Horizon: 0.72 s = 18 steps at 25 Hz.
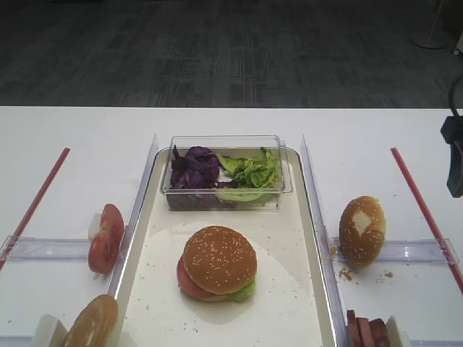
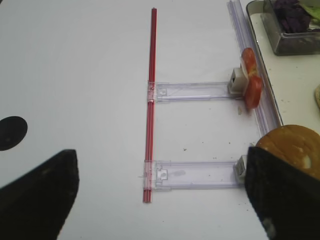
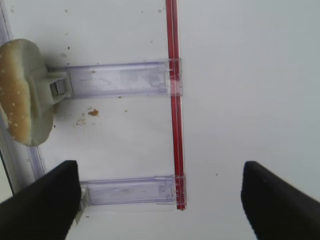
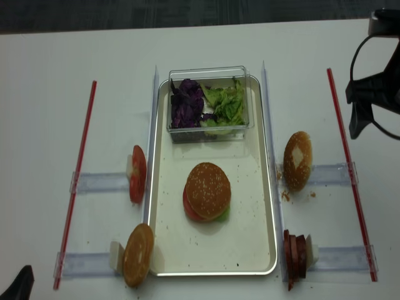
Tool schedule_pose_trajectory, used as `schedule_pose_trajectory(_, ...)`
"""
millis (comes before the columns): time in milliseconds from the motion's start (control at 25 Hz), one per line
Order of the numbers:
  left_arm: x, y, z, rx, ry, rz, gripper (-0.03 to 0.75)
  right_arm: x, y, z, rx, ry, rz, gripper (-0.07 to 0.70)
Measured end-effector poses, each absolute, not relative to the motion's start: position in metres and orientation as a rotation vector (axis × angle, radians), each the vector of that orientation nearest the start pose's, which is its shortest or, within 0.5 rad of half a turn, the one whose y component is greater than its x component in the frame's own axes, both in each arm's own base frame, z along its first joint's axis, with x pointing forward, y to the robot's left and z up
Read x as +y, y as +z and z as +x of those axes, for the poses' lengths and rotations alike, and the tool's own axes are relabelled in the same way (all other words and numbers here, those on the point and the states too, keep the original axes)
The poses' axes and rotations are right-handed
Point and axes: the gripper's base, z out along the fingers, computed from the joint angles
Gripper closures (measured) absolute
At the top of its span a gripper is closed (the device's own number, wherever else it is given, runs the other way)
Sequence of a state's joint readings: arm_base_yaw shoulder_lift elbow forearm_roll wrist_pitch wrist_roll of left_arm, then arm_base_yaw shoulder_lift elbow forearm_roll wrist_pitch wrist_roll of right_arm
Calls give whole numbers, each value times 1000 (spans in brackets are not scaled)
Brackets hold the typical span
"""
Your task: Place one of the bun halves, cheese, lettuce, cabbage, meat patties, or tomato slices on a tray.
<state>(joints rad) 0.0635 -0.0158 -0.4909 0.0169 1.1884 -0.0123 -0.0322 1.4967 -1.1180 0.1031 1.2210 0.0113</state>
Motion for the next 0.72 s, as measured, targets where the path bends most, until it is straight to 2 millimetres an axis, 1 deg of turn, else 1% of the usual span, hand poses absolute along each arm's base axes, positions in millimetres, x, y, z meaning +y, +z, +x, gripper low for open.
schedule_pose_trajectory(120,1,265,-12,2164,50,-84,97,1,276,255,3042,148,110,-31)
schedule_pose_trajectory(320,1,265,-12,2164,50,-84,97,1,302,229,2933,144,98,-31)
schedule_pose_trajectory(440,1,265,-12,2164,50,-84,97,2,309,211,2900,143,94,-31)
schedule_pose_trajectory(600,1,265,-12,2164,50,-84,97,3,304,186,2894,141,79,-31)
schedule_pose_trajectory(720,1,265,-12,2164,50,-84,97,3,294,167,2903,140,70,-31)
